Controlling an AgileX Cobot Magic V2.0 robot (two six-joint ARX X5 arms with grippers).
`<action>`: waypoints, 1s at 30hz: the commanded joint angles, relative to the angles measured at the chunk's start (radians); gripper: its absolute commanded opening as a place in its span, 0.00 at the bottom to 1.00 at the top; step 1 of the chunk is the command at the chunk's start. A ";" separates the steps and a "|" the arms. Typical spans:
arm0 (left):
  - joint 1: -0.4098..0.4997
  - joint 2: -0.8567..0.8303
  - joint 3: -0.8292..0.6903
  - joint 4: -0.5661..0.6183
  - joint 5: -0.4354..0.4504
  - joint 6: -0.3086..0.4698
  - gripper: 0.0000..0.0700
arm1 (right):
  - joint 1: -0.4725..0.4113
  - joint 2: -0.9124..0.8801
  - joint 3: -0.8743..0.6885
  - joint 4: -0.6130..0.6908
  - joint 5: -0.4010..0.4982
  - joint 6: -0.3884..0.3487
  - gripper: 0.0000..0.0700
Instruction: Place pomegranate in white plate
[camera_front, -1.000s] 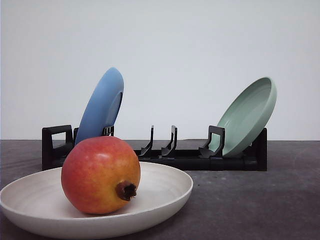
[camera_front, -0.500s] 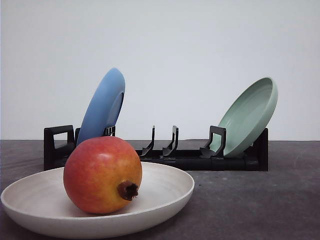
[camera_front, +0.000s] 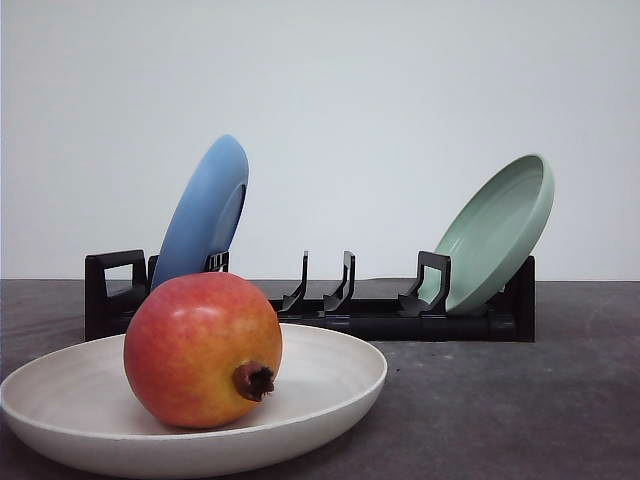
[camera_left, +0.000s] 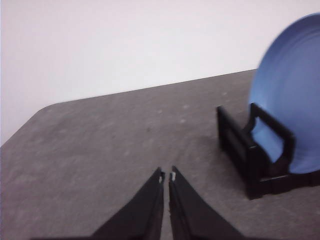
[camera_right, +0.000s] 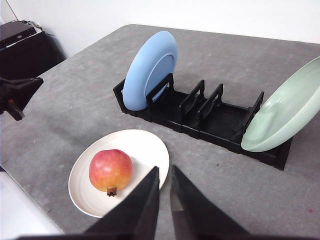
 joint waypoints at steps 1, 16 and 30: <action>0.001 -0.010 -0.018 0.015 0.008 -0.008 0.00 | 0.010 0.003 0.005 0.010 0.002 -0.005 0.05; 0.040 -0.065 -0.045 -0.066 -0.017 -0.120 0.00 | 0.010 0.003 0.005 0.011 0.002 -0.005 0.05; 0.043 -0.065 -0.045 -0.139 -0.145 -0.183 0.00 | 0.010 0.003 0.005 0.011 0.002 -0.005 0.05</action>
